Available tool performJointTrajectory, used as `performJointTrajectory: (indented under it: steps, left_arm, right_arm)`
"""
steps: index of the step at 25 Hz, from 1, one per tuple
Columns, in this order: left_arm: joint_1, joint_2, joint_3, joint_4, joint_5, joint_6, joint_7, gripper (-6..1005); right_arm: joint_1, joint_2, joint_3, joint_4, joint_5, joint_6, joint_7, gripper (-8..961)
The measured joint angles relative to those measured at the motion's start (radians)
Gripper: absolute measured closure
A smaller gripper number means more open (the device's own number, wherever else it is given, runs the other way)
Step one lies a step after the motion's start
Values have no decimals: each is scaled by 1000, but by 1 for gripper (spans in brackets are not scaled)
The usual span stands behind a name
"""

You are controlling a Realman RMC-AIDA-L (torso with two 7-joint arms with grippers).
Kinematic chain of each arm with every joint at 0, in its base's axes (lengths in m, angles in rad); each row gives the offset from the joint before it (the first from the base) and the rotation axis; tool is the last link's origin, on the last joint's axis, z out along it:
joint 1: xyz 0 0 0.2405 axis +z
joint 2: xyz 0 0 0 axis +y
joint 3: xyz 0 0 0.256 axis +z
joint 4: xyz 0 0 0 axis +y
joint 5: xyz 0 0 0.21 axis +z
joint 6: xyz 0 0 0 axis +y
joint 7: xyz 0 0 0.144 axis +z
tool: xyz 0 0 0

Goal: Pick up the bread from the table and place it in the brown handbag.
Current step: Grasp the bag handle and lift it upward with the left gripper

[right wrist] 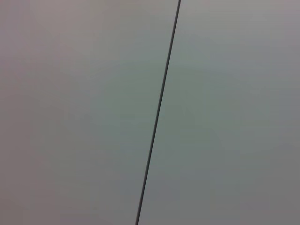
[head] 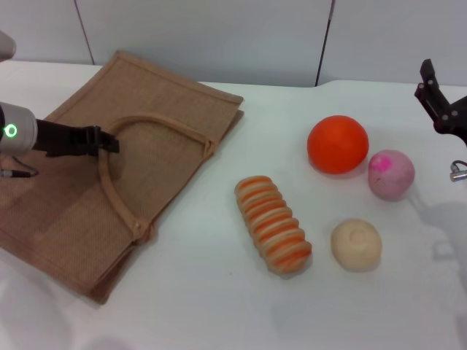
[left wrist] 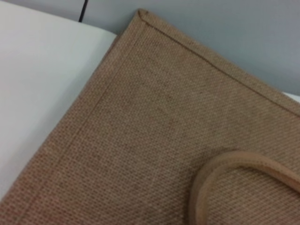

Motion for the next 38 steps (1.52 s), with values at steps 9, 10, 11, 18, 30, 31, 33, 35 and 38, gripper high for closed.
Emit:
performJointTrajectory:
  steps: [9, 10, 11, 18, 30, 31, 33, 35, 38]
  left_arm:
    - [0, 0, 0, 2, 18, -7, -5, 750]
    - [0, 0, 0, 2, 20, -7, -5, 756]
    - [-1, 0, 0, 3, 22, -8, -5, 761]
    - [-10, 13, 0, 60, 67, -49, -17, 773]
    - [-22, 12, 0, 78, 100, -92, -31, 774]
    - [-22, 11, 0, 78, 100, -97, -31, 776]
    - [-22, 8, 0, 78, 100, -107, -30, 786]
    - [-22, 6, 0, 77, 97, -111, -25, 803]
    - [-23, 2, 0, 75, 90, -120, -22, 827]
  right_arm:
    - [1, 0, 0, -2, 0, 1, 0, 43]
    - [1, 0, 0, -2, 0, 1, 0, 43]
    - [1, 0, 0, -2, 0, 1, 0, 43]
    - [4, 0, 0, -2, 0, 1, 0, 43]
    - [6, 0, 0, -2, 0, 1, 0, 44]
    - [6, 0, 0, -2, 0, 1, 0, 44]
    - [5, 0, 0, -2, 0, 1, 0, 44]
    - [5, 0, 0, -2, 0, 1, 0, 44]
    - [4, 0, 0, -1, 0, 1, 0, 44]
